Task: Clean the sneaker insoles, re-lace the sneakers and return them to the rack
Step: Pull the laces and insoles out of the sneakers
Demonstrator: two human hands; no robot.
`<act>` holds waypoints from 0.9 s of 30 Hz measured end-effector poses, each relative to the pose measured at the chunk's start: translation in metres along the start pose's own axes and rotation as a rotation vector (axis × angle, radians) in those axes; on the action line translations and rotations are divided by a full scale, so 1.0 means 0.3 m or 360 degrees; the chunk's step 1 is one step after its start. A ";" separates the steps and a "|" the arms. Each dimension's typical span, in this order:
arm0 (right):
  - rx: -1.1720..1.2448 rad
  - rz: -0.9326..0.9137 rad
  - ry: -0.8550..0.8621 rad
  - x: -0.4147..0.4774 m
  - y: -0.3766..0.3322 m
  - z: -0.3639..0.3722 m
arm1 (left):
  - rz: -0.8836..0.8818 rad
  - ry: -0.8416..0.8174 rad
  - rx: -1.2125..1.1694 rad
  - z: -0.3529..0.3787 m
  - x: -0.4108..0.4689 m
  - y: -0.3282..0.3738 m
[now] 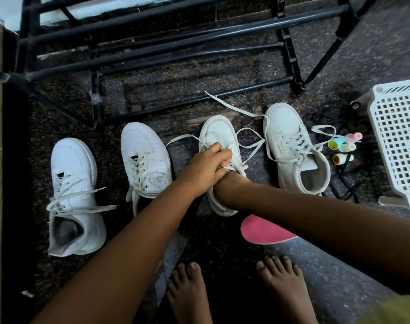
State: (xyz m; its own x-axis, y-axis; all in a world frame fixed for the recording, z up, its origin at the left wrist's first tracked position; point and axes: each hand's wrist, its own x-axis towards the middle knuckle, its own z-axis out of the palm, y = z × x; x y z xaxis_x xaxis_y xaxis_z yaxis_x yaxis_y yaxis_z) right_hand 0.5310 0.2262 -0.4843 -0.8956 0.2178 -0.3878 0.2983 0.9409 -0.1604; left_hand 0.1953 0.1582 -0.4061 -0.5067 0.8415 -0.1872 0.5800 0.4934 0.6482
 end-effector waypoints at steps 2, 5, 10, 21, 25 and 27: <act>0.0025 -0.0022 -0.0013 0.004 -0.004 -0.007 | 0.0014 0.0003 0.0010 0.001 0.000 -0.004; 0.0058 -0.0032 -0.0110 0.016 -0.007 -0.017 | 0.0020 -0.0001 -0.0029 -0.001 0.000 -0.007; 0.0037 -0.0029 -0.0050 0.013 -0.009 -0.008 | -0.0023 -0.0008 -0.0133 -0.009 0.006 -0.009; -0.0009 -0.0066 -0.0071 0.014 -0.005 -0.008 | -0.0119 -0.0058 -0.0022 -0.015 0.006 0.020; -0.0026 -0.0064 -0.0034 0.017 -0.005 -0.008 | -0.0109 -0.0057 0.0018 -0.016 0.007 0.021; -0.0047 -0.0070 -0.0027 0.021 -0.004 -0.002 | -0.0101 -0.0058 0.0029 -0.016 0.009 0.020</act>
State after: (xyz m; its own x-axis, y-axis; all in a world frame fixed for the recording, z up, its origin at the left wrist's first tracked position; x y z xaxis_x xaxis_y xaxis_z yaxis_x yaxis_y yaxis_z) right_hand 0.5247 0.2265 -0.4859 -0.9020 0.1719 -0.3961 0.2486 0.9568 -0.1509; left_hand 0.1944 0.1625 -0.3991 -0.5194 0.8158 -0.2543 0.5591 0.5495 0.6208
